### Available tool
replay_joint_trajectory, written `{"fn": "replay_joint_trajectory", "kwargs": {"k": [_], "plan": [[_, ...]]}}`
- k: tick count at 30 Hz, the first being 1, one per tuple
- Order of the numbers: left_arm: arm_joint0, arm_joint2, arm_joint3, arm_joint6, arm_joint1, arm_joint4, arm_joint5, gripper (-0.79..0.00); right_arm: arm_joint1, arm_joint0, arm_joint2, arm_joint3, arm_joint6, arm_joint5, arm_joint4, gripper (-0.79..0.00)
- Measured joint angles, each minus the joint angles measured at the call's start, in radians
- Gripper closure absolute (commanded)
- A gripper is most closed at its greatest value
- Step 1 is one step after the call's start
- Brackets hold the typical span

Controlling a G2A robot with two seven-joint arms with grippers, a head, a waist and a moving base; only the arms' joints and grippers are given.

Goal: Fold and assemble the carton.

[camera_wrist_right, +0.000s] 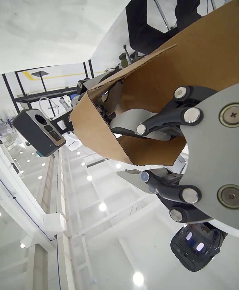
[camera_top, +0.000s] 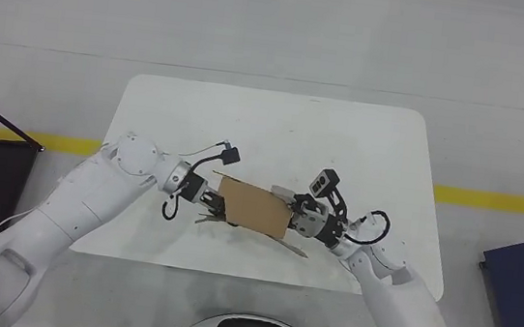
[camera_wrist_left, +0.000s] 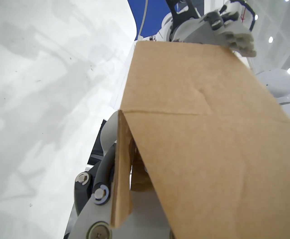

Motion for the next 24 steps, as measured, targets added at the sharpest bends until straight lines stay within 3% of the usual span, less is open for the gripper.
{"fn": "replay_joint_trajectory", "kwargs": {"k": [3,8,9,11,14,21,24], "plan": [[-0.002,0.004,-0.001,0.003,0.007,-0.005,-0.003,0.0,0.001,0.0,0.003,-0.001,0.001,-0.005,-0.004,0.0],[-0.005,0.012,-0.002,0.006,0.015,-0.015,-0.006,0.0,0.003,-0.005,0.005,-0.005,0.014,-0.014,-0.008,0.0],[-0.006,0.013,-0.002,0.007,0.017,-0.016,-0.007,-0.179,0.004,-0.005,0.005,-0.005,0.017,-0.014,-0.01,0.0],[-0.007,0.015,-0.002,0.008,0.02,-0.021,-0.008,-0.785,0.004,-0.006,0.005,-0.007,0.018,-0.014,-0.015,0.0],[-0.009,0.015,0.0,0.005,0.025,-0.039,-0.005,-0.785,0.005,-0.01,0.007,-0.014,0.004,-0.042,-0.032,0.0],[-0.006,-0.006,0.07,-0.031,0.033,-0.129,0.03,-0.785,-0.003,-0.064,0.002,-0.047,-0.173,-0.313,-0.205,0.0],[-0.007,-0.028,0.112,-0.051,0.038,-0.163,0.051,-0.785,-0.006,-0.076,-0.01,-0.052,-0.229,-0.372,-0.271,0.0]]}}
